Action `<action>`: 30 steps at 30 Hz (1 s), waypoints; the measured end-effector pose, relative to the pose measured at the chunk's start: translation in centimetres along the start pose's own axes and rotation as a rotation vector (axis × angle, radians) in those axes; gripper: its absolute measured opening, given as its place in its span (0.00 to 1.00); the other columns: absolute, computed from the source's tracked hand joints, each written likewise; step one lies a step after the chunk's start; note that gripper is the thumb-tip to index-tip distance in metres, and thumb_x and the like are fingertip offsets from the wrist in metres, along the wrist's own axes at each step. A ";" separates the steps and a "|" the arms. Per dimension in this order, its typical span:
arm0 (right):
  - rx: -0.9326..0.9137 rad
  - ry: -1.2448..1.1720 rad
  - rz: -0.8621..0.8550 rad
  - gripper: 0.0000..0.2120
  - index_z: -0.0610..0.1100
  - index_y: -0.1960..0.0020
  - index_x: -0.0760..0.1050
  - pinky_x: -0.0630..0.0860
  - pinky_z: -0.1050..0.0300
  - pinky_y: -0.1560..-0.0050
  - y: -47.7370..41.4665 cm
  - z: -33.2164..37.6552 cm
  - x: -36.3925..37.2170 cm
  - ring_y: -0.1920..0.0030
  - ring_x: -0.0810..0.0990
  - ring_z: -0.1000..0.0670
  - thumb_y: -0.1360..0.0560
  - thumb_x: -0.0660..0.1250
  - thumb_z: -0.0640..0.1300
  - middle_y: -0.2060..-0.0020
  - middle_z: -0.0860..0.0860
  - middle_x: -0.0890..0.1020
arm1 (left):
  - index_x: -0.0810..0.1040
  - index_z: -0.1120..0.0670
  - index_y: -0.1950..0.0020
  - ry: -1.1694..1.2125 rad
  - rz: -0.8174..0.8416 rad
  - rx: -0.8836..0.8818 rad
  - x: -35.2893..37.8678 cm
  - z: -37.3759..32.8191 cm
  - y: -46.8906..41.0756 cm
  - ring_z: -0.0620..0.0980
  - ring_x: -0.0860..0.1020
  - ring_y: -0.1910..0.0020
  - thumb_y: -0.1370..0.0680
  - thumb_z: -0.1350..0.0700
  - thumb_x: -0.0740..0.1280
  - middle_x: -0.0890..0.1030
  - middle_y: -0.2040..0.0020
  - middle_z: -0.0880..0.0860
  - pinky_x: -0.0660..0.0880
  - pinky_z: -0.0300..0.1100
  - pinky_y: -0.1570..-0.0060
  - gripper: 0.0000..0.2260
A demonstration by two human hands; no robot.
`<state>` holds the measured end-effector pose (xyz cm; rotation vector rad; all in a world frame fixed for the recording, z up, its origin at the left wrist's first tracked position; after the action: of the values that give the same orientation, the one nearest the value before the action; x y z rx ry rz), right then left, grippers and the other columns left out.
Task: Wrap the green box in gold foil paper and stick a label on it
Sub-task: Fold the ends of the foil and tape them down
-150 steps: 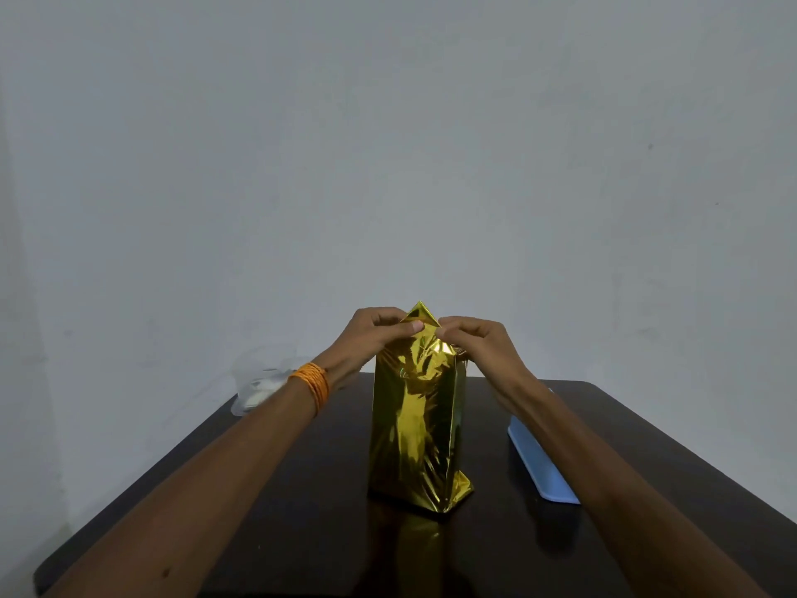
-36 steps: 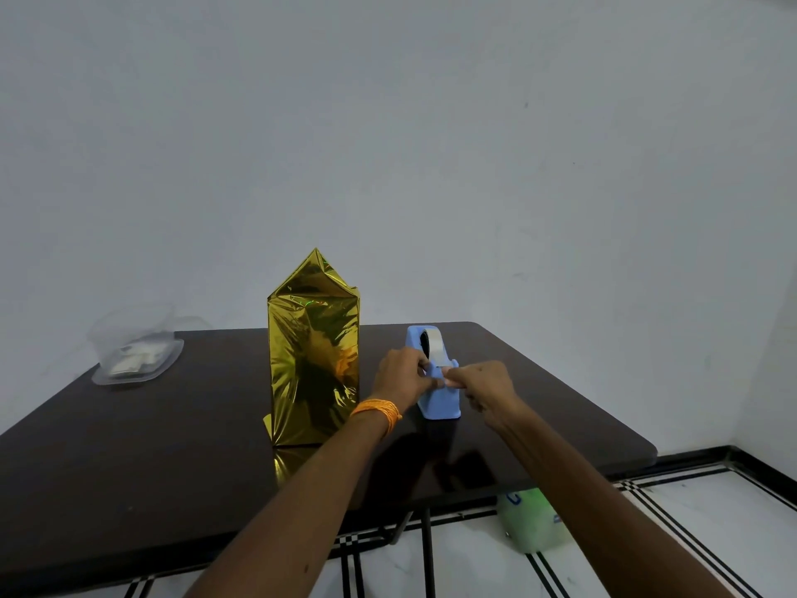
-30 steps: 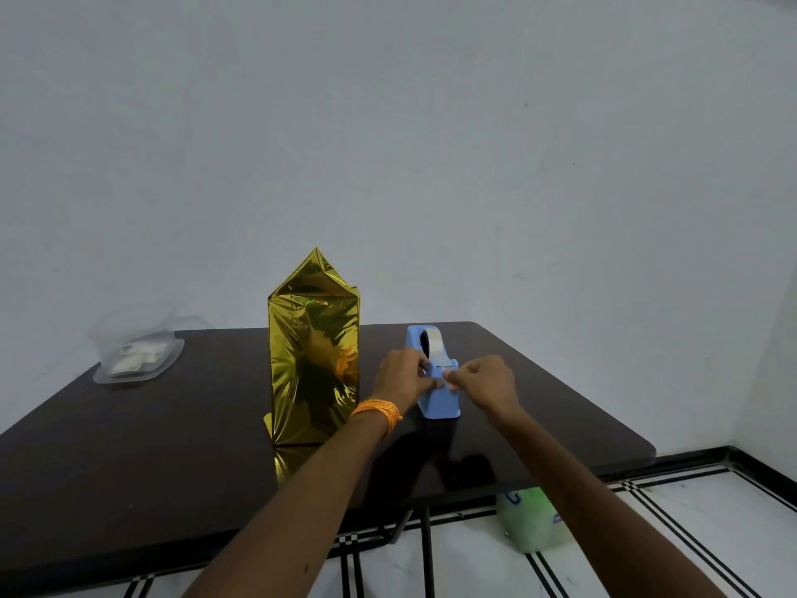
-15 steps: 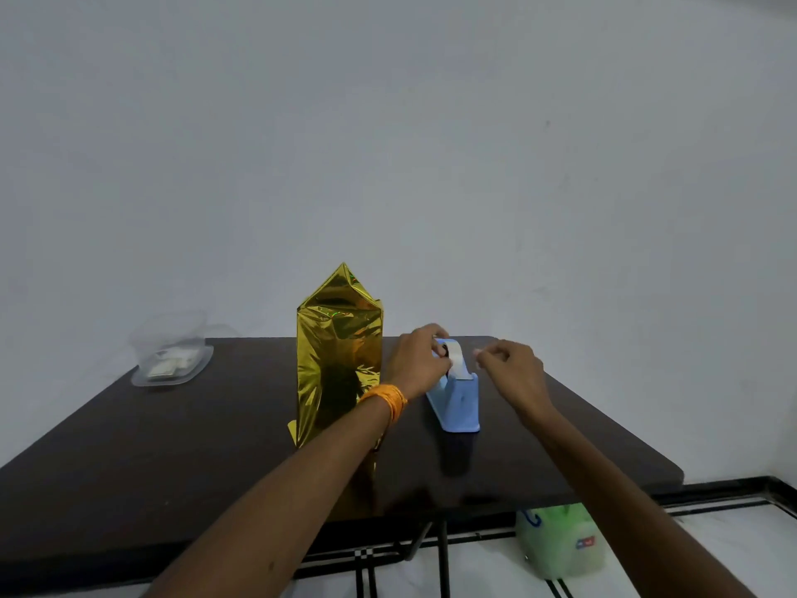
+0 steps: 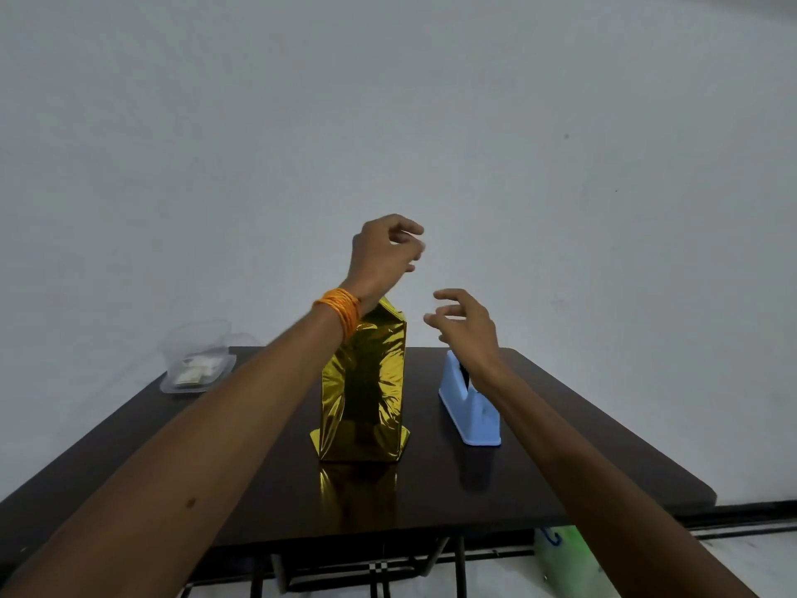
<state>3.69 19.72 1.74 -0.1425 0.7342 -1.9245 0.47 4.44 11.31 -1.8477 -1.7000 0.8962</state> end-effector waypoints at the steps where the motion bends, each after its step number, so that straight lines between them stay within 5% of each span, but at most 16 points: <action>1: -0.027 -0.001 0.017 0.17 0.53 0.37 0.76 0.81 0.51 0.46 -0.1 0.5 0.5 0.47 0.81 0.51 0.25 0.72 0.48 0.46 0.50 0.81 | 0.81 0.56 0.45 -0.011 -0.025 0.001 -0.9 0.3 -0.2 0.48 0.82 0.53 0.23 0.62 0.69 0.82 0.53 0.54 0.79 0.32 0.63 0.08; 9: -0.152 -0.102 0.179 0.24 0.53 0.33 0.72 0.78 0.55 0.44 -0.3 3.3 4.0 0.45 0.82 0.52 0.26 0.75 0.47 0.48 0.50 0.83 | 0.81 0.54 0.48 -0.065 -0.121 -0.161 -6.4 5.8 0.7 0.48 0.82 0.52 0.21 0.55 0.67 0.83 0.54 0.51 0.79 0.38 0.56 0.05; 12: -0.190 -0.075 0.203 0.26 0.54 0.32 0.71 0.79 0.53 0.44 -0.6 3.9 5.3 0.43 0.81 0.52 0.27 0.75 0.48 0.48 0.51 0.83 | 0.82 0.54 0.49 -0.072 -0.062 -0.290 -7.2 8.4 1.5 0.49 0.81 0.49 0.20 0.48 0.65 0.84 0.53 0.50 0.79 0.48 0.46 0.11; 16: -0.188 -0.100 0.179 0.24 0.53 0.33 0.72 0.82 0.49 0.47 -1.4 4.2 6.4 0.47 0.84 0.49 0.26 0.75 0.47 0.52 0.49 0.85 | 0.83 0.49 0.52 -0.081 0.039 -0.376 -7.2 10.0 3.0 0.49 0.81 0.48 0.18 0.43 0.59 0.84 0.51 0.49 0.77 0.48 0.43 0.16; 24: -0.081 -0.239 0.169 0.21 0.48 0.36 0.75 0.82 0.45 0.47 -3.3 4.0 7.1 0.54 0.87 0.47 0.27 0.77 0.45 0.58 0.44 0.87 | 0.82 0.54 0.41 -0.015 0.118 -0.364 -7.7 10.0 4.4 0.49 0.79 0.44 0.22 0.34 0.59 0.83 0.44 0.52 0.75 0.47 0.42 0.26; 30: -0.068 -0.159 0.180 0.22 0.50 0.36 0.75 0.84 0.44 0.50 -4.3 3.5 7.1 0.54 0.87 0.47 0.27 0.76 0.46 0.56 0.44 0.87 | 0.85 0.51 0.54 -0.076 0.117 -0.188 -8.1 10.3 5.2 0.48 0.80 0.47 0.25 0.45 0.72 0.84 0.51 0.47 0.77 0.49 0.43 0.10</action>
<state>-1.57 13.37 5.36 -0.2602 0.6824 -1.6972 -3.68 -5.07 1.84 -2.0794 -1.7909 0.8888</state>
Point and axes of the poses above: each hand's wrist, its own y-axis away from the middle knuckle, its own x-axis out of the palm, z = x × y, the point moved 3 cm from there along -y, towards the middle knuckle
